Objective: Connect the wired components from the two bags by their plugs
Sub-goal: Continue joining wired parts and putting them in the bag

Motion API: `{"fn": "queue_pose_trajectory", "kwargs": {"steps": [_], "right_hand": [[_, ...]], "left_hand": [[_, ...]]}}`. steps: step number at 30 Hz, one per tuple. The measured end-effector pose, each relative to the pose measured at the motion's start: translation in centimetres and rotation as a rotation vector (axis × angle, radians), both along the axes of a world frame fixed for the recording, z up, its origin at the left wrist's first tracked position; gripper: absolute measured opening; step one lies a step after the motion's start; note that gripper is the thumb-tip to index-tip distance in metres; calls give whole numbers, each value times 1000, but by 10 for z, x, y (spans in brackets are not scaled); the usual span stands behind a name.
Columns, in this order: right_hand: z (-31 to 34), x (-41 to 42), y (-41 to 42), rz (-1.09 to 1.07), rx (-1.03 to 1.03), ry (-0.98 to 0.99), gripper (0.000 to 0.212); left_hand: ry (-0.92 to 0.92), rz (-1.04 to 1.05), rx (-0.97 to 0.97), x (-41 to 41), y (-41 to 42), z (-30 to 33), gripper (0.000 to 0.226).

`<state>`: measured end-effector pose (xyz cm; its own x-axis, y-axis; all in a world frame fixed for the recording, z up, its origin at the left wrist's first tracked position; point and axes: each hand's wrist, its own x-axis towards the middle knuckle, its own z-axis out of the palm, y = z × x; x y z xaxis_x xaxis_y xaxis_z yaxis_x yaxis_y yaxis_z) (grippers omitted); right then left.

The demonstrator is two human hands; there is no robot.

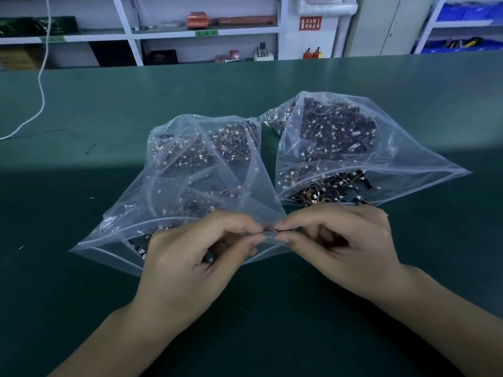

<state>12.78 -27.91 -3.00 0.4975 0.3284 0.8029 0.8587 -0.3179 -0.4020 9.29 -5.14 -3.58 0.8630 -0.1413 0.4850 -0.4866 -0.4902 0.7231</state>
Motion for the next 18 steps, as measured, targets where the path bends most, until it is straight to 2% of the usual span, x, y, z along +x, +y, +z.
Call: {"fn": "queue_pose_trajectory", "kwargs": {"steps": [3,6,18], "right_hand": [[-4,3,-1,-19,-17,41,10],[-2,3,-1,-13,11,14,11],[-3,1,-4,52,-7,60,6]], "left_hand": [[-203,10,3,-7,2,3,6],[-344,6,27,-8,0,5,6],[-285,-49,50,-6,0,7,6]]}}
